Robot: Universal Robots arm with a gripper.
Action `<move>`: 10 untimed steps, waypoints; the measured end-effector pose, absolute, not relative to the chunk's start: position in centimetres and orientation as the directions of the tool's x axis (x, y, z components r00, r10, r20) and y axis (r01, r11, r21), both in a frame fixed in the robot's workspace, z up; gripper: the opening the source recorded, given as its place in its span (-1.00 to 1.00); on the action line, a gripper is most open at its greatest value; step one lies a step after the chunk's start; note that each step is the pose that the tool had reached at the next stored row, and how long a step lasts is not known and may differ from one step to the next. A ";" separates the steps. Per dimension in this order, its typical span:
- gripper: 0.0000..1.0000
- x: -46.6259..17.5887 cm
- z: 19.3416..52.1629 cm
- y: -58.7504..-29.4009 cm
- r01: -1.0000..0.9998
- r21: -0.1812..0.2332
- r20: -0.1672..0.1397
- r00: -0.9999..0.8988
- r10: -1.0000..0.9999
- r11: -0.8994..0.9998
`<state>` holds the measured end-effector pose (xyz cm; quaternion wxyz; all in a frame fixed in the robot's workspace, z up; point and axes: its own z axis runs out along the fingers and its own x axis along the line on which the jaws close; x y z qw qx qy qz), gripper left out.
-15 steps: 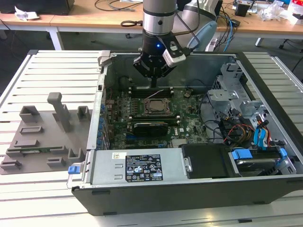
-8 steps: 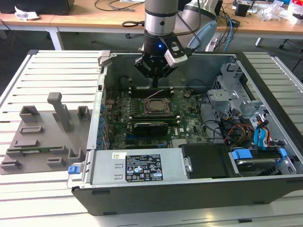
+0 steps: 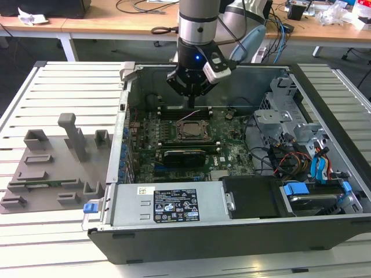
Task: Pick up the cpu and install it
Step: 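Install the first cpu locking lever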
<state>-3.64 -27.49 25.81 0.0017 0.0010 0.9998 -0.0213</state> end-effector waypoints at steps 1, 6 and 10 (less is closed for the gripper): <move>-0.79 -3.6 25.7 -27.5 0.002 -0.043 -0.003 -1.000 0.002 0.999; -0.79 -3.6 24.7 -27.5 0.002 -0.043 -0.003 -1.000 0.002 0.999; -0.79 -3.6 23.8 -27.5 0.002 -0.043 -0.003 -1.000 0.002 0.999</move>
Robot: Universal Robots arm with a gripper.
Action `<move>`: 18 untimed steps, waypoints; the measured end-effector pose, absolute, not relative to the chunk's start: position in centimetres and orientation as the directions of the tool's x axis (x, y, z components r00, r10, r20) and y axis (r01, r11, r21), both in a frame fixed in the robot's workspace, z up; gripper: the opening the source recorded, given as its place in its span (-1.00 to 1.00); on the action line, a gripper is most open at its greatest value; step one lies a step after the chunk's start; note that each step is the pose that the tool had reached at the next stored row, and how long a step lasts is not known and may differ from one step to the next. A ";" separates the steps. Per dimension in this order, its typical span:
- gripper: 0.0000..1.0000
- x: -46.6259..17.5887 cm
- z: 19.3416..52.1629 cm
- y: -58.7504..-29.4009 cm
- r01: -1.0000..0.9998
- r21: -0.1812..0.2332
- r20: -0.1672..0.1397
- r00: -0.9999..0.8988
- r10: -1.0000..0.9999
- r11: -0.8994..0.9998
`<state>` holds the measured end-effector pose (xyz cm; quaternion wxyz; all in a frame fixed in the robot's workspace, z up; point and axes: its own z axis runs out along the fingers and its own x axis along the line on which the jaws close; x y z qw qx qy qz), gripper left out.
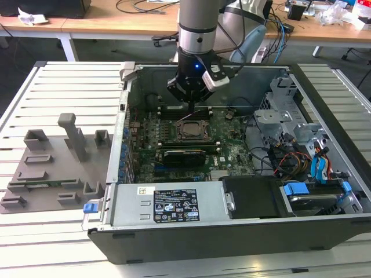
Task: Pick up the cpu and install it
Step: 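Install the first cpu locking lever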
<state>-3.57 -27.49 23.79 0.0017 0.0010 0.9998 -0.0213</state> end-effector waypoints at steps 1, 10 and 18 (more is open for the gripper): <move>-0.79 -3.6 23.5 -27.5 0.002 -0.043 -0.003 -1.000 0.002 0.999; -0.79 -3.7 22.7 -26.5 -0.030 -0.043 -0.003 -1.000 -0.030 0.999; -0.79 -3.6 21.8 -26.4 -0.057 -0.044 -0.003 -0.998 -0.057 0.997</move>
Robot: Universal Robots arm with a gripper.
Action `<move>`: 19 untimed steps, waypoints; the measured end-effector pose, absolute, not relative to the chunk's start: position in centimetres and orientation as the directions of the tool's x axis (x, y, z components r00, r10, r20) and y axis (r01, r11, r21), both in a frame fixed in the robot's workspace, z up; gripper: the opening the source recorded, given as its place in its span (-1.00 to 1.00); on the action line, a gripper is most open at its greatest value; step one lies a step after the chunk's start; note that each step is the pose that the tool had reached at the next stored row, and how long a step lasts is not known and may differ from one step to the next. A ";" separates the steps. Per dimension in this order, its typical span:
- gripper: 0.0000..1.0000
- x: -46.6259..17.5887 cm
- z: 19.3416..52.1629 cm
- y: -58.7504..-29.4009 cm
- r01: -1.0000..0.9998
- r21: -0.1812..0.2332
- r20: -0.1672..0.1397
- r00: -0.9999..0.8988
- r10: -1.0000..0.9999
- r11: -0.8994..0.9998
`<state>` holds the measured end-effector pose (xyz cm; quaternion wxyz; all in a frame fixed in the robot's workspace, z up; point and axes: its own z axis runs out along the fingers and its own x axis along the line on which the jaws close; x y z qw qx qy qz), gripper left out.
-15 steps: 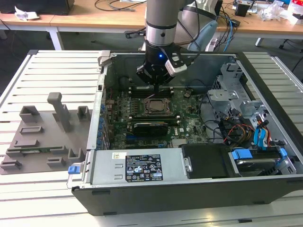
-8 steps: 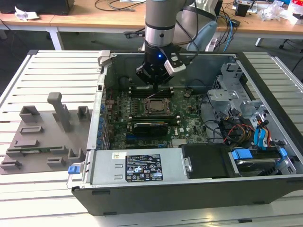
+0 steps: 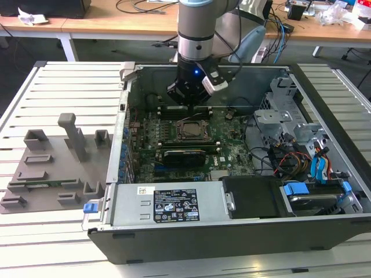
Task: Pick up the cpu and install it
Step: 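Install the first cpu locking lever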
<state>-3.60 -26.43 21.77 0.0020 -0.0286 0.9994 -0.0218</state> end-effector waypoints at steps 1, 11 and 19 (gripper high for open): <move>-0.79 -3.5 21.7 -26.4 -0.048 -0.044 -0.002 -0.999 -0.048 0.998; -0.79 -1.7 20.2 -27.0 -0.040 -0.043 -0.003 -0.999 -0.041 0.998; -0.79 -1.3 20.3 -26.9 -0.041 -0.039 -0.004 -0.999 -0.041 0.998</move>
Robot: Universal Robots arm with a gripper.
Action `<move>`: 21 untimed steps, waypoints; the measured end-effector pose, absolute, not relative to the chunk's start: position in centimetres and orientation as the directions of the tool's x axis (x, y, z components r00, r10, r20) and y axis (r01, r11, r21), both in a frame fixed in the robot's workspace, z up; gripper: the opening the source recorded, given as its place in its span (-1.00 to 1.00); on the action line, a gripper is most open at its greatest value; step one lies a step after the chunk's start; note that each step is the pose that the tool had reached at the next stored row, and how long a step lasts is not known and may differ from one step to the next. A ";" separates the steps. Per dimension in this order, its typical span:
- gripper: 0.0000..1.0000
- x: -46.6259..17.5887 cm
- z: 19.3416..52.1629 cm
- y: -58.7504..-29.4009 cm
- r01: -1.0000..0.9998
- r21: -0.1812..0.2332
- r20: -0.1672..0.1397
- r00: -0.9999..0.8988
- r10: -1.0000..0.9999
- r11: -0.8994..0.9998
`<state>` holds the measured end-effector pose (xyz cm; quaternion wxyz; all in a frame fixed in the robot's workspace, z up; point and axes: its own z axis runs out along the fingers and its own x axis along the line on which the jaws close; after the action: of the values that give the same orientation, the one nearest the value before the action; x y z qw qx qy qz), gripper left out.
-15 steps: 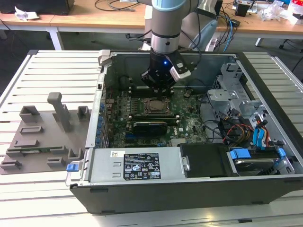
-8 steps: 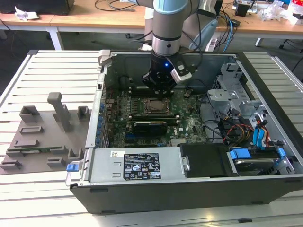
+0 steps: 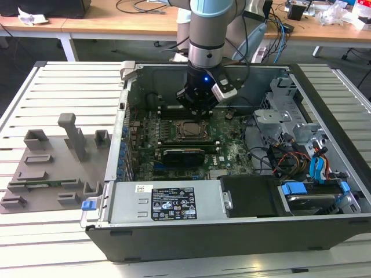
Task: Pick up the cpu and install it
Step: 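Install the first cpu locking lever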
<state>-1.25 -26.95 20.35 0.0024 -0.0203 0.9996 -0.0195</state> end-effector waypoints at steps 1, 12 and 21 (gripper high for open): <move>-0.79 -1.3 20.5 -27.0 -0.041 -0.039 -0.004 -0.999 -0.041 0.998; -0.79 -1.2 20.3 -27.1 -0.040 -0.038 -0.003 -0.999 -0.040 0.998; -0.79 -1.2 20.7 -27.0 -0.040 -0.014 -0.005 -0.999 -0.040 0.999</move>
<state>-1.15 -27.00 20.75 0.0026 -0.0201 0.9998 -0.0069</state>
